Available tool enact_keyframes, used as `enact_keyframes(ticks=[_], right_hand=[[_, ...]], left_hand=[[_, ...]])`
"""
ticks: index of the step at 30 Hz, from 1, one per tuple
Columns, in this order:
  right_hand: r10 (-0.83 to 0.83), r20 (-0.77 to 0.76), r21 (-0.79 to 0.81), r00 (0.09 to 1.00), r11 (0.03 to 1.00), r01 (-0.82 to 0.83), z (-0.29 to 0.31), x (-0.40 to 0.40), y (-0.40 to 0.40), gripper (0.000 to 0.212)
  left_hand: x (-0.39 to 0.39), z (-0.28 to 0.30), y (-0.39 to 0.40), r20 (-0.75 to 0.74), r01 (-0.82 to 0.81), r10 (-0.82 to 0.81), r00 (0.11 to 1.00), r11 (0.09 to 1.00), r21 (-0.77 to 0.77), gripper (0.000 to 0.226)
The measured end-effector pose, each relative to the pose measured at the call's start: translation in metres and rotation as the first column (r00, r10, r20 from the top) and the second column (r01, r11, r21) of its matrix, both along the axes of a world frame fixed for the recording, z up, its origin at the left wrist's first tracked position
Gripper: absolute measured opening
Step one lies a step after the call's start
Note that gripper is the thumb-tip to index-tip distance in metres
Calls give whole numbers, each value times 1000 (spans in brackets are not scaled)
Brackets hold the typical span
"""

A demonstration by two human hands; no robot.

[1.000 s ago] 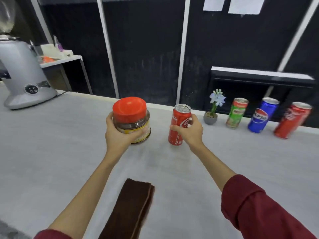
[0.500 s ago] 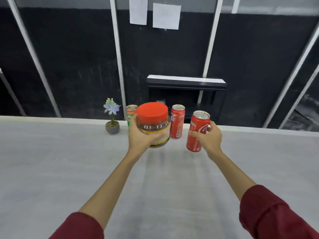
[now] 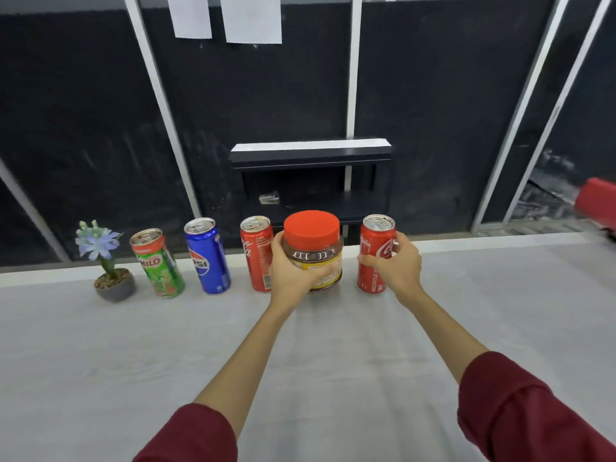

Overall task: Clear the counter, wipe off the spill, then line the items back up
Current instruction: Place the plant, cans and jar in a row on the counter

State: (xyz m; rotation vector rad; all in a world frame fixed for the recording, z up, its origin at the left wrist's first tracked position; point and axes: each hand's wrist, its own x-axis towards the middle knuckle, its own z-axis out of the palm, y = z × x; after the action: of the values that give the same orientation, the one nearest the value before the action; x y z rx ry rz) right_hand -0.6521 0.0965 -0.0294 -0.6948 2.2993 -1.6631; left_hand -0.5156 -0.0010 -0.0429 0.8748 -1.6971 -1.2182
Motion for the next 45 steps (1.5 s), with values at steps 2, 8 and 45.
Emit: enact_keyframes(ticks=[2,8,45], right_hand=[[-8,-2,4,1000,1000,8,-3,-9,-4,72],[-12,5,-12,1000,1000,12,-7,-27,-11,68],[376,-187,-119,908,908,-401,-31,294,-38,26]], left_hand=[[-9,-4,-4,23,-4,4,1000,1000,1,105],[-21,-15,-11,59,9,-10,998,1000,14,102],[372,-8,25,429,-266,281,859,959,-95,31]])
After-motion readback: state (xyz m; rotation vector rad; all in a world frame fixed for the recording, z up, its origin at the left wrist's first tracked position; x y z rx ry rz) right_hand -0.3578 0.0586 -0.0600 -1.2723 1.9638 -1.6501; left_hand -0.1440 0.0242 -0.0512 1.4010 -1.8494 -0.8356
